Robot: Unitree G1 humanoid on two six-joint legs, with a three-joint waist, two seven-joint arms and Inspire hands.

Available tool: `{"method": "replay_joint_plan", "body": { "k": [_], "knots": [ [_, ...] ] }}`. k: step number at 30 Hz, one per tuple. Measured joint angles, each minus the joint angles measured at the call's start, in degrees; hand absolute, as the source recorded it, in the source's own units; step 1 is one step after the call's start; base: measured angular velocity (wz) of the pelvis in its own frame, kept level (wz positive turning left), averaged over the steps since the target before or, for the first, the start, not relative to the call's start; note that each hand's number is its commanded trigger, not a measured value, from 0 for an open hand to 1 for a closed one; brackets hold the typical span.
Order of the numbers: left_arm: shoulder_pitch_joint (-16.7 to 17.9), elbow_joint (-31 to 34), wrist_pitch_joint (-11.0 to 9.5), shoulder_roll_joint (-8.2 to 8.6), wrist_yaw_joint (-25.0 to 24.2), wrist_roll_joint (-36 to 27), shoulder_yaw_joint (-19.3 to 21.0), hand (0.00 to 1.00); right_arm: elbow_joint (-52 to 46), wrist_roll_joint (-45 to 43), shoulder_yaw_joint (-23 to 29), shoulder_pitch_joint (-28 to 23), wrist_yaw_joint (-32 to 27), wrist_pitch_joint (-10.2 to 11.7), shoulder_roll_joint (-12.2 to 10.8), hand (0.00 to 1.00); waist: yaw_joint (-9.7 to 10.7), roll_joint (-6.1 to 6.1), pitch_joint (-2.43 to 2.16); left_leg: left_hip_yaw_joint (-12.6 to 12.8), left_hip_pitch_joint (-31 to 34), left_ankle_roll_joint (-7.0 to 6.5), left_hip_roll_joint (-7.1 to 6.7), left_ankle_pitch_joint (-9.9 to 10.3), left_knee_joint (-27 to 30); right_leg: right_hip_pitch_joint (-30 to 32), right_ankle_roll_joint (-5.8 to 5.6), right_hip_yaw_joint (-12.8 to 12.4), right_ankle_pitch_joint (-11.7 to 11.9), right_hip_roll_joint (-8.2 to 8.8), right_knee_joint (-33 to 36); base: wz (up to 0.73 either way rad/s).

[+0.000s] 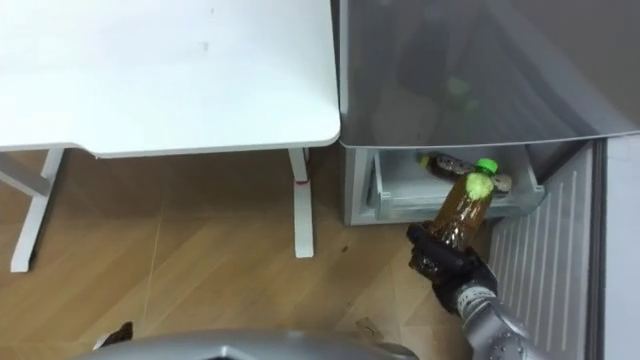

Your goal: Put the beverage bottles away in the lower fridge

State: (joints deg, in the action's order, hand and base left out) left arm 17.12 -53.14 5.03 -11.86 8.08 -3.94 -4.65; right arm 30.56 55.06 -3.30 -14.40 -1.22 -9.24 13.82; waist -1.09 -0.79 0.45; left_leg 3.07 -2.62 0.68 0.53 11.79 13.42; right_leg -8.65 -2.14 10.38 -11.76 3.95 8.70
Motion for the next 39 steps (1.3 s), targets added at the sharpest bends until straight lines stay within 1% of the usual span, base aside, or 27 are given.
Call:
{"method": "replay_joint_plan", "body": {
  "k": [2, 3, 5, 6, 7, 9, 12, 14, 15, 17, 18, 19, 20, 23, 24, 25, 26, 27, 28, 29, 30, 31, 33, 34, 36, 39],
  "knots": [
    [0.1, 0.0, 0.3, -0.02, -0.9, 1.4, 0.0, 0.0, 0.1, 2.1, 0.0, 0.2, -0.2, 0.0, -0.1, 1.0, 0.0, -0.15, 0.12, -0.1, 0.1, 0.0, 0.0, 0.0, 0.0, -0.4, -0.01, 0.2, 0.0, 0.0, 0.0, 0.03],
    [0.1, 0.0, 0.9, 0.01, -1.5, 2.5, 0.0, 0.0, 0.2, 3.5, 0.0, 0.4, -0.6, 0.0, -0.2, 1.0, 0.0, -0.19, 0.17, -0.2, 0.2, 0.0, -0.01, 0.0, 0.1, -0.4, -0.01, 0.3, 0.0, 0.0, 0.0, 0.04],
    [0.2, 0.0, 1.4, -0.02, -2.3, 4.1, 0.0, 0.0, 0.3, 6.7, 0.0, 0.9, -0.8, 0.0, -0.2, 1.0, 0.0, -0.25, 0.32, -0.4, 0.2, -0.01, -0.07, 0.0, 0.1, -0.2, -0.02, 0.5, 0.0, 0.01, -0.1, 0.05],
    [0.3, 0.0, 1.8, -0.02, -2.7, 6.2, 0.1, 0.0, 1.0, 7.9, 0.0, 1.6, -0.8, 0.0, -0.2, 1.0, -0.1, -0.3, 0.36, -0.5, 0.2, -0.01, -0.08, 0.0, 0.1, -0.2, -0.04, 0.6, 0.0, 0.02, -0.1, 0.03],
    [0.2, 0.1, 2.2, 0.01, -3.3, 8.4, 0.2, 0.0, 2.3, 8.2, 0.1, 2.7, -0.8, 0.0, -0.2, 1.0, -0.3, -0.35, 0.34, -0.5, 0.2, -0.01, -0.08, 0.0, 0.2, -0.2, -0.05, 0.6, -0.1, 0.02, -0.1, 0.0],
    [0.4, 0.1, 2.5, 0.01, -4.2, 10.6, 0.3, 0.0, 3.8, 9.3, 0.2, 4.0, -0.8, 0.0, -0.1, 1.0, -0.7, -0.39, 0.33, -0.6, 0.5, -0.02, -0.11, 0.0, 0.4, -0.2, -0.05, 0.8, -0.1, 0.04, -0.1, 0.06],
    [0.6, 0.0, 3.2, 0.0, -5.9, 11.5, 2.3, 0.0, 5.9, 13.2, 0.3, 6.1, -0.8, 0.0, 0.0, 1.0, -0.8, -0.47, 0.23, -1.1, 1.0, -0.02, -0.17, 0.0, 0.8, 0.0, -0.04, 1.2, -0.1, 0.04, -0.1, 0.08],
    [0.8, 0.0, 3.5, -0.27, -6.6, 12.2, 2.7, 0.0, 8.5, 15.7, 0.4, 8.0, -0.5, 0.1, 0.0, 1.0, -0.6, -0.34, 0.14, -1.4, 1.6, -0.02, -0.23, 0.0, 1.2, 0.4, -0.03, 1.5, -0.1, 0.02, -0.1, 0.09],
    [0.9, 0.0, 3.5, -0.27, -6.8, 12.6, 3.1, 0.0, 10.7, 16.4, 1.1, 9.3, -0.4, 0.0, 0.1, 1.0, -0.5, -0.21, 0.05, -1.6, 2.2, -0.02, -0.29, 0.0, 1.5, 0.6, -0.04, 1.7, -0.1, 0.05, -0.1, 0.14],
    [1.2, 0.1, 3.5, -0.28, -7.6, 13.4, 4.4, 0.0, 13.9, 16.9, 2.6, 10.6, -0.3, 0.1, 0.2, 1.0, -0.5, -0.24, 0.03, -1.8, 2.8, -0.04, -0.38, 0.0, 1.9, 0.7, -0.08, 2.4, -0.1, 0.14, -0.1, 0.14],
    [1.4, 0.2, 3.6, -0.33, -7.7, 13.4, 4.5, 0.0, 15.4, 18.0, 2.9, 11.2, -0.3, 0.1, 0.8, 1.0, -0.6, 0.15, -0.25, -1.9, 3.4, -0.04, -0.39, 0.0, 2.2, 1.1, -0.08, 2.6, -0.1, 0.15, -0.1, 0.11],
    [1.5, 0.2, 3.7, -0.33, -8.2, 13.4, 4.5, 0.0, 16.3, 19.7, 2.9, 11.7, -0.3, 0.1, 1.7, 1.0, -0.9, 0.22, -0.36, -2.0, 4.2, -0.06, -0.39, 0.0, 2.4, 1.6, -0.08, 2.8, -0.1, 0.15, 0.0, 0.09],
    [1.5, 0.3, 3.8, -0.33, -8.6, 13.4, 4.5, 0.0, 16.5, 20.5, 2.9, 11.9, -0.2, 0.1, 2.2, 1.0, -0.8, 0.4, -0.43, -2.0, 4.5, -0.07, -0.38, 0.0, 2.4, 1.8, -0.07, 2.8, -0.1, 0.16, 0.1, 0.12],
    [1.1, 0.3, 4.5, -0.39, -9.4, 13.5, 4.4, 0.0, 20.0, 24.1, 3.0, 13.8, 0.0, 0.4, 3.3, 1.0, -0.7, 0.46, -0.41, -2.9, 5.9, -0.07, -0.39, 0.0, 3.3, 2.6, -0.04, 3.8, -0.1, 0.16, 0.6, 0.13],
    [0.6, 0.3, 4.5, -0.39, -9.8, 13.7, 4.4, 0.0, 21.9, 24.8, 3.6, 15.1, 0.1, 0.4, 3.5, 1.0, -0.7, 0.44, -0.29, -3.1, 6.3, -0.07, -0.37, 0.0, 3.3, 3.0, 0.0, 4.0, -0.1, 0.16, 1.0, 0.08],
    [-0.4, 0.3, 4.5, -0.37, -9.9, 13.8, 4.4, 0.0, 23.8, 25.7, 4.3, 16.7, 0.1, 0.4, 3.6, 1.0, -0.9, 0.53, -0.35, -3.1, 7.2, -0.08, -0.34, 0.0, 3.7, 3.8, 0.01, 4.0, -0.1, 0.14, 1.3, 0.05],
    [-0.7, 0.3, 4.5, -0.36, -9.9, 14.0, 4.4, 0.0, 24.5, 25.8, 4.7, 17.4, 0.1, 0.5, 3.7, 1.0, -1.0, 0.59, -0.3, -3.1, 7.7, -0.1, -0.31, 0.0, 4.0, 4.2, 0.01, 4.0, -0.1, 0.14, 1.5, 0.04],
    [-1.6, 0.3, 4.5, -0.41, -9.9, 14.9, 4.4, 0.0, 25.8, 26.0, 4.7, 19.2, 0.1, 0.6, 4.0, 1.0, -1.0, 0.79, -0.23, -3.2, 8.7, -0.21, -0.28, -0.1, 4.4, 5.2, 0.03, 4.1, -0.1, 0.15, 2.2, 0.04],
    [-2.3, 0.1, 4.5, -0.69, -10.0, 14.9, 4.4, 0.0, 26.9, 26.1, 4.6, 21.1, 0.1, 0.9, 4.0, 1.0, -1.0, 0.9, -0.03, -3.2, 9.5, -0.31, -0.28, -0.4, 4.4, 5.9, 0.18, 4.1, 0.0, 0.17, 2.3, 0.05],
    [-2.8, 0.1, 4.5, -0.85, -9.9, 14.9, 4.4, 0.0, 27.6, 26.2, 4.6, 22.0, 0.1, 1.0, 4.0, 1.0, -1.0, 0.86, 0.14, -3.2, 9.6, -0.35, -0.29, -0.5, 4.5, 6.1, 0.21, 4.1, 0.0, 0.18, 2.4, 0.04],
    [-3.8, 0.1, 4.4, -1.09, -9.9, 14.9, 4.4, 0.0, 28.4, 26.1, 4.6, 23.1, 0.3, 1.0, 4.0, 1.0, -1.1, 0.81, 0.17, -3.2, 10.2, -0.38, -0.29, -0.6, 4.5, 6.7, 0.24, 4.1, 0.0, 0.19, 2.6, 0.04],
    [-4.5, 0.1, 4.2, -1.26, -9.9, 14.9, 4.3, 0.0, 29.5, 26.3, 4.5, 24.3, 1.0, 1.0, 4.0, 1.0, -1.2, 0.77, 0.3, -3.3, 11.0, -0.39, -0.29, -0.6, 4.7, 7.4, 0.23, 4.2, 0.0, 0.22, 3.0, 0.05],
    [-5.3, 0.2, 4.1, -1.39, -9.8, 14.8, 3.7, 0.0, 30.8, 27.9, 4.6, 26.1, 1.3, 1.0, 4.0, 1.0, -1.0, 0.79, 0.3, -3.6, 12.5, -0.51, -0.37, -0.6, 5.0, 8.7, 0.21, 4.4, 0.0, 0.23, 3.0, 0.08],
    [-6.4, 0.2, 4.1, -1.55, -9.7, 14.8, 3.1, 0.0, 32.1, 28.4, 4.6, 27.6, 1.4, 1.0, 4.0, 1.0, -1.0, 0.83, 0.27, -3.7, 13.4, -0.61, -0.4, -0.9, 5.4, 9.5, 0.2, 4.7, 0.1, 0.29, 3.0, 0.11],
    [-7.6, 0.2, 4.2, -1.89, -9.7, 14.8, 2.2, 0.0, 34.3, 30.0, 4.7, 29.5, 1.3, 1.0, 4.0, 1.0, -1.1, 0.82, 0.27, -3.9, 14.9, -0.7, -0.5, -1.3, 5.5, 10.9, 0.22, 5.0, 0.3, 0.39, 3.1, 0.08],
    [-9.4, 0.2, 4.2, -1.95, -9.5, 14.8, 2.2, 0.0, 35.2, 30.1, 4.7, 31.2, 1.3, 1.0, 4.3, 1.0, -2.8, 0.87, 0.25, -3.9, 16.5, -0.71, -0.61, -1.9, 5.1, 13.5, 0.28, 5.2, 0.5, 0.79, 4.7, -0.01]
  ]
}}
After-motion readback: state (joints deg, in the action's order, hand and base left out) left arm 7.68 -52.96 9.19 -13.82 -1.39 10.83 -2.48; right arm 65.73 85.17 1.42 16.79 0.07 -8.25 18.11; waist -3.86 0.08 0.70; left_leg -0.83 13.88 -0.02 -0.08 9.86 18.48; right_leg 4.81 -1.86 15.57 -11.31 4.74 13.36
